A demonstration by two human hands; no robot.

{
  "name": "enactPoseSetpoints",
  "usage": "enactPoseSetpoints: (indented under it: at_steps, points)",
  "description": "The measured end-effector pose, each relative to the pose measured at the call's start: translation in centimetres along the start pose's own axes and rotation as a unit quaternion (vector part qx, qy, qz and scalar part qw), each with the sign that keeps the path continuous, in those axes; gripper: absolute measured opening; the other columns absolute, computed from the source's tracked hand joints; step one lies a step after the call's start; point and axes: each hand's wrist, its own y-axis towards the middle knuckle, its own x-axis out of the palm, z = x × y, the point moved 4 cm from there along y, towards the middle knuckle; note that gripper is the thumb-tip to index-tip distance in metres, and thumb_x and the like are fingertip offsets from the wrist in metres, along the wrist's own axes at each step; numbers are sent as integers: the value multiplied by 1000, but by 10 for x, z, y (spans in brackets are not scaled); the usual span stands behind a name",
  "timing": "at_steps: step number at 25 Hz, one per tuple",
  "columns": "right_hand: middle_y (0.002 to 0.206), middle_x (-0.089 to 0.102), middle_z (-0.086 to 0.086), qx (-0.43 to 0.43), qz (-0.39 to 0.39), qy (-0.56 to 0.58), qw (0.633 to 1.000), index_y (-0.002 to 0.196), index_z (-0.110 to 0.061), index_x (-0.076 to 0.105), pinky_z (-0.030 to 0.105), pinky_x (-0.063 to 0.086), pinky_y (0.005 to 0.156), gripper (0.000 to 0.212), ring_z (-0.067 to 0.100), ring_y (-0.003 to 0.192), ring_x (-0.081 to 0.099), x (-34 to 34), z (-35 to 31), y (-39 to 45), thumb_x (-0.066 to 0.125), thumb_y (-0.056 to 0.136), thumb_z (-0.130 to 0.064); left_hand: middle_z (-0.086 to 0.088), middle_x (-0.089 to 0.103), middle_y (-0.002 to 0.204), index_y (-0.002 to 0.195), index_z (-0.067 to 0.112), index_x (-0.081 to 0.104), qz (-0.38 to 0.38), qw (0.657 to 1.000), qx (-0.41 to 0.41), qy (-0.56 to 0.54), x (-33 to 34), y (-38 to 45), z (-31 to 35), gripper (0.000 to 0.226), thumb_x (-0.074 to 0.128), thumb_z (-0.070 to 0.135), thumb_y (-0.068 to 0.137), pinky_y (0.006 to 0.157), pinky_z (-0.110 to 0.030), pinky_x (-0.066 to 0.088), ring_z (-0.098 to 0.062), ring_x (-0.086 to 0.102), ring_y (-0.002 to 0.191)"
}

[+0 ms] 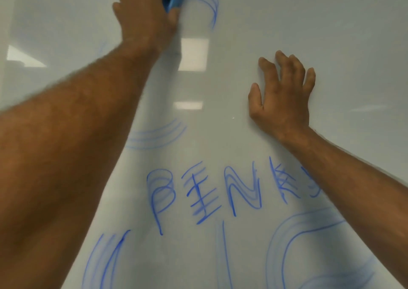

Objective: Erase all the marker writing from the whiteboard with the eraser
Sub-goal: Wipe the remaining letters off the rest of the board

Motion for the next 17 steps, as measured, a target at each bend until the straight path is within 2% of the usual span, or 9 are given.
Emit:
enactPoseSetpoints:
  at_steps: [2,5,10,13,17]
  points:
    - [158,38,15,-2,3,-2,1000,148,-17,47,67,14,118,66,39,147,30,0,-1,0,33,90,-45,-17,47,140,136,21,50,-14,998,64,-9,4,-3,32,47,50,48,97,100,-51,37,-42,40,131]
    - [158,38,15,-2,5,-2,1000,148,-17,47,67,14,118,65,39,147,31,-1,-1,1,34,91,-45,-16,44,144,150,25,39,-35,985,168,-19,12,-16,69,55,50,46,100,102,-51,36,-40,39,132]
    - [158,37,15,-6,-1,1,1000,149,-17,46,67,15,118,66,38,147,30,0,-1,1,33,91,-46,-14,41,145,155,28,33,-45,963,266,-23,22,-26,75,58,51,44,103,105,-47,34,-36,37,133]
    - [158,38,14,-5,-1,0,1000,148,-18,47,67,15,119,65,38,147,30,0,0,1,34,91,-46,-15,42,143,155,28,34,-40,968,247,-27,20,-23,57,58,51,46,103,104,-48,34,-35,38,132]
    - [159,38,14,-3,-5,2,1000,148,-18,47,66,14,119,64,38,147,30,0,0,0,35,91,-46,-16,44,141,154,24,36,-10,987,157,-25,13,-23,37,59,50,47,101,104,-47,34,-35,39,131]
